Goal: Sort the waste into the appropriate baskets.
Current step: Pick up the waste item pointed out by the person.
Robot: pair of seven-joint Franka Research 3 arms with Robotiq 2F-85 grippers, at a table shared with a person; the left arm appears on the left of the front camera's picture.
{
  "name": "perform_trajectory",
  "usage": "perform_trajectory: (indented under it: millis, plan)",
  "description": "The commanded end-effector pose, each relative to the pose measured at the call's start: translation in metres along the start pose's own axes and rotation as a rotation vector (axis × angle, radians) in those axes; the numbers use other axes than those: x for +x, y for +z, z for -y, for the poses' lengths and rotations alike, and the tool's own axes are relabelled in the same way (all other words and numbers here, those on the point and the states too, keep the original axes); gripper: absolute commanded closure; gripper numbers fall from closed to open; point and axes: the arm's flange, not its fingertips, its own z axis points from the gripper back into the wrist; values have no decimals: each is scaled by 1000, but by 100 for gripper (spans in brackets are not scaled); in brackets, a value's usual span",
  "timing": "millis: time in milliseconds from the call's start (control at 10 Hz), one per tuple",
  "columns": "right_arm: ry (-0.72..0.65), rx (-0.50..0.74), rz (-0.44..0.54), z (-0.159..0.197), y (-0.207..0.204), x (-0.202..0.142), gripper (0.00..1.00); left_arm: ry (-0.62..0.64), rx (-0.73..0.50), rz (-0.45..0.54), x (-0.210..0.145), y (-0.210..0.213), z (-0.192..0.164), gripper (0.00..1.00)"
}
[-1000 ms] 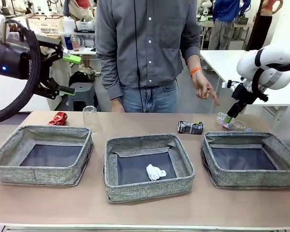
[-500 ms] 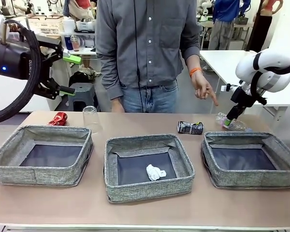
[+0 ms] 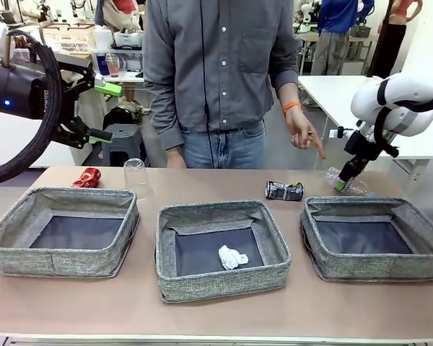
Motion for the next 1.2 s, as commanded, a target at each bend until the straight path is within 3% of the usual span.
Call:
perform_trajectory:
  millis: [0, 800, 900, 1100]
  plan:
    - [-20, -2, -17, 3, 2, 8, 100, -19, -24, 18, -2, -3, -1, 0]
    - [-68, -3, 14, 7, 20, 5, 100, -19, -24, 18, -2, -3, -1, 0]
    - [-79, -1, 33, 4, 32, 3, 100, -19, -24, 18, -2, -3, -1, 0]
    - [-125, -145, 125, -30, 107, -4, 100, -19, -24, 18, -2, -3, -1, 0]
